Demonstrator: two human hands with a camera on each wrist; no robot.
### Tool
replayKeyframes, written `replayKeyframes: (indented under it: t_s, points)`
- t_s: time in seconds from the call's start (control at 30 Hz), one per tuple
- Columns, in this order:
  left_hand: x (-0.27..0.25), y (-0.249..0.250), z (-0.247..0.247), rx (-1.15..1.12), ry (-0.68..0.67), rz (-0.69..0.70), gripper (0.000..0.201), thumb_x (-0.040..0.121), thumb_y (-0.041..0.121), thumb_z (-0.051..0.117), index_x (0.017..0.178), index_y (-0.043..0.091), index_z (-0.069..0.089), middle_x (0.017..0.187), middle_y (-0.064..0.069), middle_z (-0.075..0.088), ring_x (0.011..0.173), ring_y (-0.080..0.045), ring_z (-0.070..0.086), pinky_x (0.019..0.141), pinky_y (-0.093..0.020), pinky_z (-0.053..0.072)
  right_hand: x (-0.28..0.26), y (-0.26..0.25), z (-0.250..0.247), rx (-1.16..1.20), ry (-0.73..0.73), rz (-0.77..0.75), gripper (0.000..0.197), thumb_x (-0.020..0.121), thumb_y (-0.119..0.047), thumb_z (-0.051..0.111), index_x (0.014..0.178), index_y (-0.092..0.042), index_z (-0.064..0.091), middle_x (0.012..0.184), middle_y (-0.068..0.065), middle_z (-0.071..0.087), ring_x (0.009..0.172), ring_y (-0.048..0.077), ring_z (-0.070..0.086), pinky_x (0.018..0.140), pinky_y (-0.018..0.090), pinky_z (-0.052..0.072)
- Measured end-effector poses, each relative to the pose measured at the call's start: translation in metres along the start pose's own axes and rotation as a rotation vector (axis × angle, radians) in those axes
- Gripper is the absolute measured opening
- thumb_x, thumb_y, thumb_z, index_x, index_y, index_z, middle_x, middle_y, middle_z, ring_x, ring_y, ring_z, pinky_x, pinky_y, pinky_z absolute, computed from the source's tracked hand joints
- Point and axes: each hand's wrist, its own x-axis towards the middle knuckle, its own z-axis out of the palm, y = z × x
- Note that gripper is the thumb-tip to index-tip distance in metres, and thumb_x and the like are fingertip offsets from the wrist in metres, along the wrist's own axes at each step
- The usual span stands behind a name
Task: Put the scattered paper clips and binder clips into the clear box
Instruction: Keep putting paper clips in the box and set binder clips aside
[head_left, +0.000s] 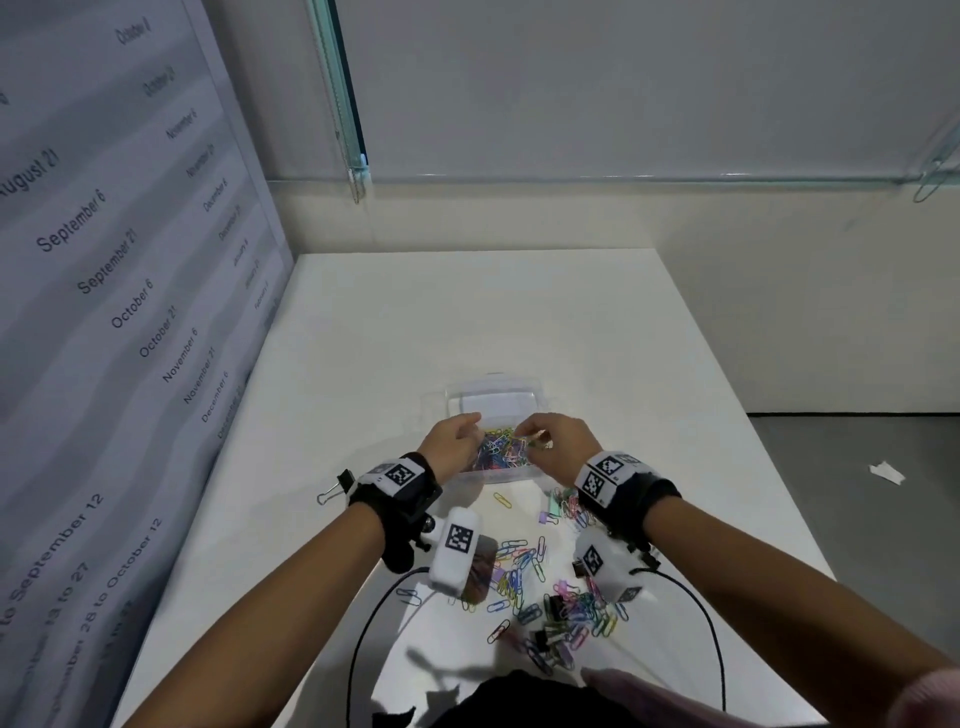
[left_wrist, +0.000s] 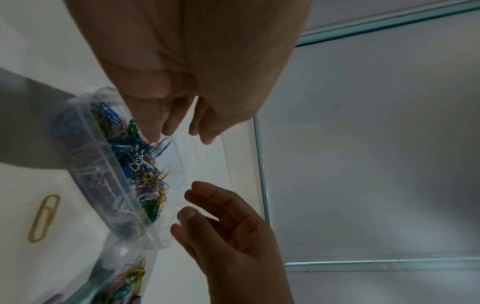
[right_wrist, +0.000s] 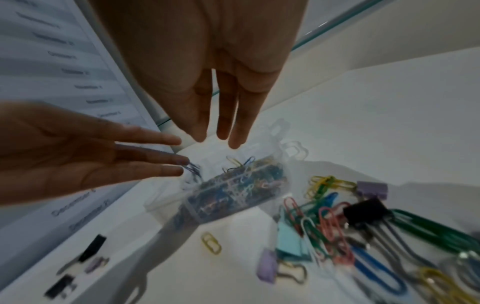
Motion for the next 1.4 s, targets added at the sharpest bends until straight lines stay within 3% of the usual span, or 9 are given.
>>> replayKeyframes:
  t_s: [0.13, 0.27, 0.33, 0.47, 0.6, 0.87, 0.93, 1.23, 1.4]
  points:
    - [-0.012, -0.010, -0.005, 0.209, -0.047, 0.085, 0.037, 0.094, 0.000, 0.045, 0.130, 0.003, 0.050, 0.137, -0.013, 0.051, 0.121, -0.022, 0.052, 0.103, -0.032, 0.043, -0.017, 0.009, 0.013, -0.126, -0.162, -0.081, 0.024, 0.078, -0.004, 0.060, 0.100, -0.013, 0.066, 0.106, 0.005, 0.068, 0.087, 0.015, 0.060, 0.074, 0.016, 0.041]
    - [-0.037, -0.026, -0.009, 0.529, -0.164, 0.105, 0.031, 0.084, 0.012, 0.063, 0.114, 0.019, 0.060, 0.109, 0.000, 0.060, 0.094, -0.013, 0.057, 0.093, -0.031, 0.051, -0.038, 0.024, 0.030, -0.316, -0.397, -0.057, 0.045, 0.071, -0.018, 0.073, 0.113, -0.019, 0.056, 0.103, 0.000, 0.053, 0.086, 0.011, 0.047, 0.068, 0.019, 0.038]
    - [-0.050, -0.037, -0.011, 0.745, -0.243, 0.059, 0.057, 0.073, 0.028, 0.076, 0.124, 0.026, 0.050, 0.108, 0.004, 0.049, 0.094, -0.014, 0.054, 0.089, -0.029, 0.050, -0.047, 0.031, 0.040, -0.356, -0.446, -0.044, 0.074, 0.065, -0.022, 0.080, 0.128, -0.023, 0.041, 0.113, 0.002, 0.042, 0.097, 0.017, 0.046, 0.080, 0.028, 0.043]
    - [-0.066, -0.063, -0.011, 1.020, -0.306, -0.018, 0.110, 0.059, 0.033, 0.085, 0.143, 0.032, 0.014, 0.133, -0.003, 0.028, 0.125, -0.022, 0.036, 0.104, -0.040, 0.042, -0.052, 0.035, 0.053, -0.354, -0.500, -0.112, 0.102, 0.062, -0.022, 0.084, 0.143, -0.021, 0.022, 0.132, 0.012, 0.028, 0.117, 0.030, 0.044, 0.097, 0.032, 0.043]
    - [-0.072, -0.079, -0.003, 1.057, -0.264, 0.025, 0.104, 0.060, 0.030, 0.084, 0.143, 0.022, 0.021, 0.132, -0.006, 0.027, 0.125, -0.025, 0.032, 0.107, -0.037, 0.038, -0.051, 0.027, 0.064, -0.284, -0.463, -0.096, 0.092, 0.064, -0.021, 0.082, 0.140, -0.017, 0.030, 0.131, 0.011, 0.031, 0.114, 0.028, 0.047, 0.096, 0.029, 0.042]
    - [-0.057, -0.077, 0.023, 0.954, -0.202, 0.133, 0.048, 0.080, 0.018, 0.067, 0.124, 0.013, 0.049, 0.121, -0.011, 0.043, 0.113, -0.028, 0.046, 0.095, -0.032, 0.040, -0.051, 0.019, 0.074, -0.218, -0.371, -0.125, 0.033, 0.076, -0.020, 0.071, 0.106, -0.012, 0.061, 0.096, -0.002, 0.039, 0.084, 0.014, 0.042, 0.066, 0.021, 0.033]
    - [-0.056, -0.077, 0.025, 0.974, -0.211, 0.168, 0.033, 0.086, 0.013, 0.057, 0.119, 0.011, 0.054, 0.119, -0.013, 0.046, 0.112, -0.029, 0.048, 0.093, -0.031, 0.039, -0.051, 0.021, 0.071, -0.235, -0.355, -0.105, 0.023, 0.079, -0.021, 0.067, 0.100, -0.011, 0.065, 0.095, 0.004, 0.048, 0.082, 0.013, 0.043, 0.068, 0.021, 0.032]
    - [-0.048, -0.072, 0.008, 0.807, -0.122, 0.101, 0.019, 0.091, 0.010, 0.051, 0.104, 0.003, 0.064, 0.110, -0.012, 0.066, 0.106, -0.027, 0.060, 0.087, -0.028, 0.045, -0.046, 0.029, 0.044, -0.183, -0.278, 0.012, 0.021, 0.084, -0.013, 0.059, 0.101, -0.011, 0.069, 0.104, 0.009, 0.071, 0.096, 0.023, 0.065, 0.082, 0.025, 0.048]
    - [-0.047, -0.070, -0.001, 0.578, -0.109, 0.021, 0.020, 0.091, 0.003, 0.046, 0.096, 0.005, 0.065, 0.075, -0.005, 0.062, 0.068, -0.019, 0.055, 0.071, -0.027, 0.048, -0.042, 0.022, 0.038, -0.165, -0.275, 0.036, 0.021, 0.084, -0.012, 0.056, 0.100, -0.009, 0.068, 0.102, 0.012, 0.071, 0.097, 0.025, 0.065, 0.079, 0.024, 0.047]
